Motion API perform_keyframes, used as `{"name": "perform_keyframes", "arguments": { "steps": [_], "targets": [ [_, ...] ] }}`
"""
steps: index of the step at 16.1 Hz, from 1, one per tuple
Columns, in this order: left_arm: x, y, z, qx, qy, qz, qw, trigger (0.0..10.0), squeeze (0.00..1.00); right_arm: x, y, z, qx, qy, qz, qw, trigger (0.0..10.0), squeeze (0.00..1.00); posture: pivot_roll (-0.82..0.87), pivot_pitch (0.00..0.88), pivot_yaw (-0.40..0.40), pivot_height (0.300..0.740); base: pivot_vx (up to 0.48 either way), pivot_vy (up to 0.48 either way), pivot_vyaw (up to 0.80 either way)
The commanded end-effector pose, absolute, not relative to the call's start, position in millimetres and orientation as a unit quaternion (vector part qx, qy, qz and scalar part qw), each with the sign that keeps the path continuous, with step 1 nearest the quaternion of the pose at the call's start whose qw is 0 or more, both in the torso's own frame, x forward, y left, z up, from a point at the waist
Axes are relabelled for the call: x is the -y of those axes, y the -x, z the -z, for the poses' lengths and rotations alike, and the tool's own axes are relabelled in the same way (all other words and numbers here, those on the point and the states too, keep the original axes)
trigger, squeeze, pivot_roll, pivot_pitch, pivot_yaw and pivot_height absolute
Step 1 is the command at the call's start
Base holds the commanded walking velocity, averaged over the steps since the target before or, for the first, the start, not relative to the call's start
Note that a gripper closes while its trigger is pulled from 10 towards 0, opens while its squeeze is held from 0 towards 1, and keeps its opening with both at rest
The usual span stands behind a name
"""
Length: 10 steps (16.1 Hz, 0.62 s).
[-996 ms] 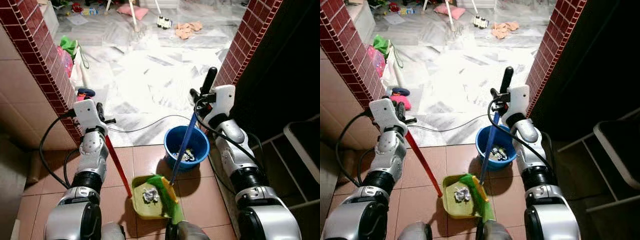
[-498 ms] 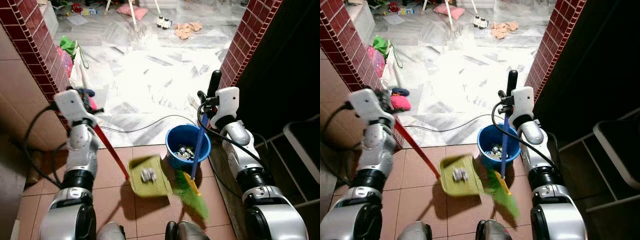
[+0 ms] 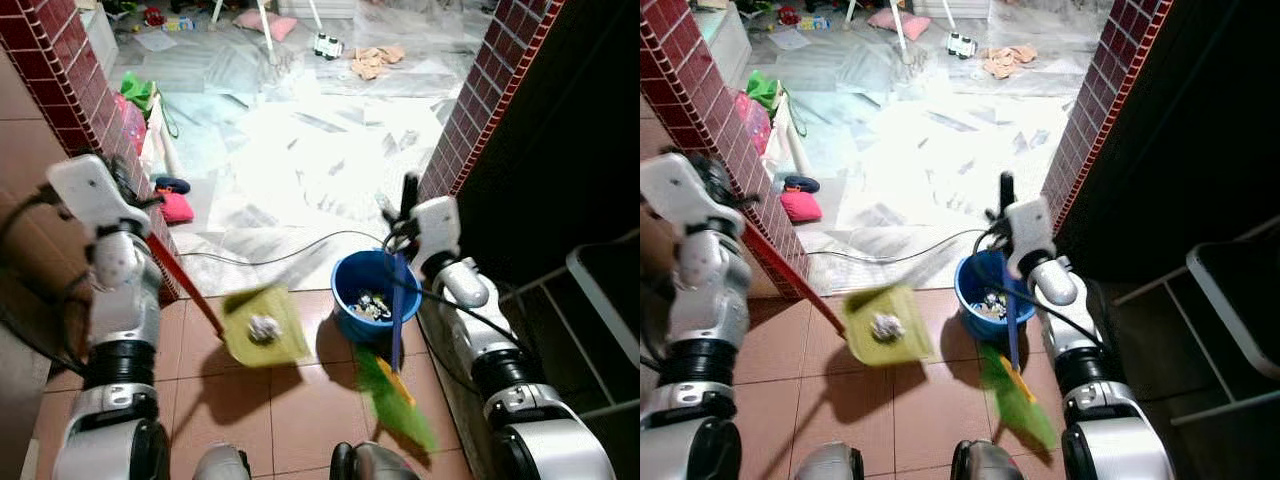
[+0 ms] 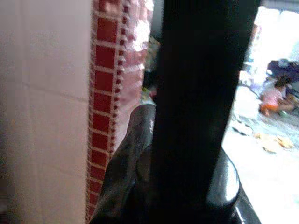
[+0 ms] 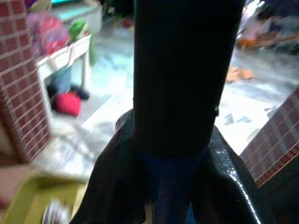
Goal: Sweep floor
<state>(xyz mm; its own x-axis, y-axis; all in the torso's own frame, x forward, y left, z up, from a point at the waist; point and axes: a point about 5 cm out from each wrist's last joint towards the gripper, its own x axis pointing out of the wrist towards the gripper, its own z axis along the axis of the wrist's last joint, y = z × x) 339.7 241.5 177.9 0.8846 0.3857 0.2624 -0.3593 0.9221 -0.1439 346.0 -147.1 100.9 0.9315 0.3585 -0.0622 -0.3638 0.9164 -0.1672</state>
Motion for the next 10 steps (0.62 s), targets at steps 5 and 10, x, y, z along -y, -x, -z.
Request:
{"name": "perform_keyframes", "arguments": {
  "steps": [5, 10],
  "targets": [
    [-251.8, -348.1, -241.0, 0.230, 0.055, -0.208, 0.949, 10.0, 0.00, 133.6, -323.9, -71.2, -0.101, 0.086, -0.265, 0.955, 10.0, 0.00, -0.06, 0.044, -0.041, 0.740, 0.000, 0.000, 0.00],
    [-227.2, -366.8, -272.0, 0.272, 0.078, -0.180, 0.942, 10.0, 0.00, 108.9, -296.5, -64.3, -0.139, 0.075, -0.322, 0.934, 10.0, 0.00, -0.08, 0.052, -0.026, 0.740, 0.000, 0.000, 0.00]
  ]
}}
